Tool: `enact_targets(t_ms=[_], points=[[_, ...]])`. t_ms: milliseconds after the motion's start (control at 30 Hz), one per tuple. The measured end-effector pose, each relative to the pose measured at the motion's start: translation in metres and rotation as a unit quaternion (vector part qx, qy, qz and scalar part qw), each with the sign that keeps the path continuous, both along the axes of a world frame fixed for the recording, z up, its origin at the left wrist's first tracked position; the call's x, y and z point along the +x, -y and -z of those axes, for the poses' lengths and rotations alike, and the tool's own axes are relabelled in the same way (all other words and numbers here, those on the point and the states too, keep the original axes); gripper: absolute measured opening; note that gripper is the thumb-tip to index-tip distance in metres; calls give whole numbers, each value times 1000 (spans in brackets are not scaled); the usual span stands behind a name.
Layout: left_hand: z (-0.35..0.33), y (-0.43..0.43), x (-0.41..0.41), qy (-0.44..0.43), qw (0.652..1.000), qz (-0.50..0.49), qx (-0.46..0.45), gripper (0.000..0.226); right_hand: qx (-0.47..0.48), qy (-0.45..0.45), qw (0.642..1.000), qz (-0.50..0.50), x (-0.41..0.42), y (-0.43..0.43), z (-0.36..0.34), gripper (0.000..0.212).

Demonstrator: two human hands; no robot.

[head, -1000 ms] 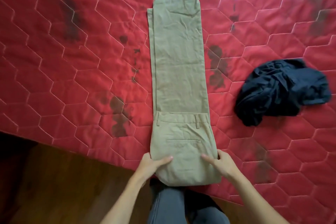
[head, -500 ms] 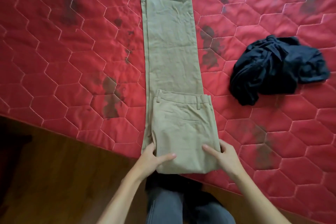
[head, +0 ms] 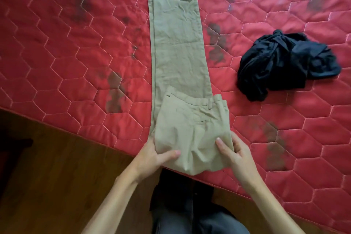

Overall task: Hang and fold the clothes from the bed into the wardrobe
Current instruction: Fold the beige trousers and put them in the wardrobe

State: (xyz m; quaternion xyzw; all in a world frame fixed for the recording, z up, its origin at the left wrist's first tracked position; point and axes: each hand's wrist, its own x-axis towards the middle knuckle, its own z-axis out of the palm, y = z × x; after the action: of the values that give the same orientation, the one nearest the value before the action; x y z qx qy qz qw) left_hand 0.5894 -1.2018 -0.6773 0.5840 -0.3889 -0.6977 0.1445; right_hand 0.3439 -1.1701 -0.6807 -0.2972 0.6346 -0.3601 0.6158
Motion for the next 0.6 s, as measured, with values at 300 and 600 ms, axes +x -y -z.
enact_targets(t_ms=[300, 600], points=[[26, -15, -6, 99, 987, 80, 100, 97, 179, 42, 980, 79, -25, -15, 11, 73], [-20, -6, -34, -67, 997, -22, 31, 63, 254, 168, 952, 17, -58, 20, -6, 70]])
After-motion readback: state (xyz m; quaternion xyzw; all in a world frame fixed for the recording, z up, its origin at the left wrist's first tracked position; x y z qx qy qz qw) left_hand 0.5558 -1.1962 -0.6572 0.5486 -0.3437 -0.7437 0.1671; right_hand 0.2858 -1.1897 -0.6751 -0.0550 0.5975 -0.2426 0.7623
